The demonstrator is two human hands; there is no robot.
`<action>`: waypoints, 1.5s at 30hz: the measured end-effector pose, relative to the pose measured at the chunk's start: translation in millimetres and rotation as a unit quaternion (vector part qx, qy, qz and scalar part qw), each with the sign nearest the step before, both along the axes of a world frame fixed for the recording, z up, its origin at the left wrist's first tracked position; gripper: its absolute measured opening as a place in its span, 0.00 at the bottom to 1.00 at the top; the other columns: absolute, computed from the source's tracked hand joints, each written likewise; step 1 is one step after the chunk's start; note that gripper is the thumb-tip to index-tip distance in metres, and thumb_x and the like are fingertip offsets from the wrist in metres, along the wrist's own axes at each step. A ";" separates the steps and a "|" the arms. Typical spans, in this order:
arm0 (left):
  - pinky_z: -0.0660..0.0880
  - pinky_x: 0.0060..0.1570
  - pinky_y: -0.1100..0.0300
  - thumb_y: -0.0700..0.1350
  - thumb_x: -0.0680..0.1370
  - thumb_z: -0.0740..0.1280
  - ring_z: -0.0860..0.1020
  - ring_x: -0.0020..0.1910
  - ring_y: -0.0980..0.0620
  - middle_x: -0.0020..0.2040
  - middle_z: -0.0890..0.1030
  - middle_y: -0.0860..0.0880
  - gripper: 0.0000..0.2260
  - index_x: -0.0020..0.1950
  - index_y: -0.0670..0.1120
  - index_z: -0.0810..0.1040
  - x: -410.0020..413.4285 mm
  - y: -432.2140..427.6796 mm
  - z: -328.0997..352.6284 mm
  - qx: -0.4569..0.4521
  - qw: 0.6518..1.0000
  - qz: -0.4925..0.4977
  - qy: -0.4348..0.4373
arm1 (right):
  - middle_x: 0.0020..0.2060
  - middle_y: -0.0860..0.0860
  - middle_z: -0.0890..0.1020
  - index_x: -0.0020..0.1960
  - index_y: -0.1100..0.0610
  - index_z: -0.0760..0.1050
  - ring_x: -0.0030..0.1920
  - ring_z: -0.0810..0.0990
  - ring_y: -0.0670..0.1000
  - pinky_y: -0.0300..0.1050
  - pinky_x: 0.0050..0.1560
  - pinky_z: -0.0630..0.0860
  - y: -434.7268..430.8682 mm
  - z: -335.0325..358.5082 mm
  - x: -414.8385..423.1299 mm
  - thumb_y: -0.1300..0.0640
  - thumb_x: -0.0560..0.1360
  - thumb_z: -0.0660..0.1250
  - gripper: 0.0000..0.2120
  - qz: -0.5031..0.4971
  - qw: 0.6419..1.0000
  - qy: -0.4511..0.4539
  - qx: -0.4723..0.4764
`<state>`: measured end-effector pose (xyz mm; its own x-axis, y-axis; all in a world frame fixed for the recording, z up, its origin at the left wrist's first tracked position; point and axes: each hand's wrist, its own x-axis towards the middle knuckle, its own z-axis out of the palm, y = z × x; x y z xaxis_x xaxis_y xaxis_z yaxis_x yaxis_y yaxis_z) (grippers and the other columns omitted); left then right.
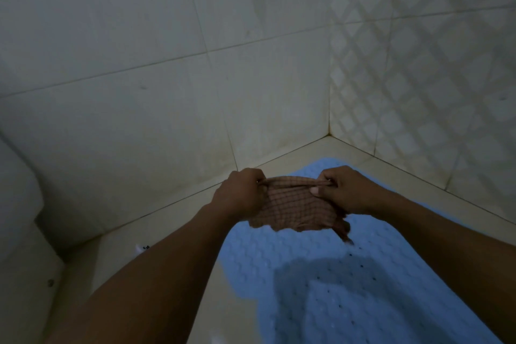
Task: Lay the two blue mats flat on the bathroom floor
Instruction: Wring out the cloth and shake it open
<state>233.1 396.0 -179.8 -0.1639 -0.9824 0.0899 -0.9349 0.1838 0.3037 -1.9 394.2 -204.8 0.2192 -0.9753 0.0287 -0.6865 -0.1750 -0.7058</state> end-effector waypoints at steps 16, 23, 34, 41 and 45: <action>0.78 0.51 0.53 0.46 0.82 0.63 0.80 0.54 0.44 0.58 0.82 0.44 0.11 0.60 0.48 0.82 -21.8 -87.4 392.0 -0.021 0.999 -0.040 0.024 | 0.40 0.47 0.80 0.43 0.50 0.75 0.41 0.79 0.47 0.43 0.42 0.74 -88.0 401.9 -41.7 0.49 0.78 0.65 0.07 0.059 0.986 0.141 -0.066; 0.75 0.48 0.58 0.46 0.83 0.65 0.79 0.55 0.47 0.60 0.81 0.44 0.11 0.63 0.46 0.81 -57.8 -103.8 727.8 0.024 0.995 -0.095 -0.006 | 0.41 0.44 0.77 0.39 0.46 0.73 0.43 0.77 0.47 0.41 0.41 0.72 -91.5 731.6 -76.9 0.49 0.79 0.65 0.09 0.064 0.979 0.189 -0.035; 0.80 0.37 0.58 0.48 0.82 0.68 0.80 0.51 0.45 0.55 0.78 0.46 0.12 0.65 0.49 0.80 -201.8 -75.6 972.9 0.053 0.985 -0.159 -0.033 | 0.43 0.45 0.79 0.43 0.47 0.77 0.43 0.78 0.45 0.41 0.43 0.75 -16.5 989.3 -211.5 0.48 0.77 0.68 0.06 -0.011 0.963 0.266 -0.032; 0.83 0.51 0.50 0.48 0.81 0.68 0.79 0.55 0.46 0.57 0.77 0.49 0.12 0.65 0.51 0.79 -308.0 -82.1 999.3 0.077 0.965 -0.248 -0.048 | 0.46 0.47 0.81 0.44 0.47 0.77 0.45 0.80 0.47 0.45 0.48 0.80 25.9 1018.4 -298.4 0.49 0.77 0.68 0.05 -0.110 0.949 0.294 0.010; 0.83 0.52 0.49 0.48 0.82 0.67 0.79 0.54 0.47 0.54 0.77 0.50 0.10 0.63 0.52 0.80 -375.3 -93.5 1016.7 0.058 0.939 -0.332 -0.070 | 0.47 0.46 0.80 0.49 0.49 0.79 0.49 0.79 0.49 0.47 0.51 0.78 53.6 1028.9 -341.6 0.47 0.78 0.67 0.06 -0.200 0.932 0.302 0.024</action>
<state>-142.2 302.5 836.9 -0.7453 -0.6618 -0.0803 -0.6589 0.7130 0.2397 -343.5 447.8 824.0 -0.2000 -0.9794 -0.0272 -0.9647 0.2017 -0.1691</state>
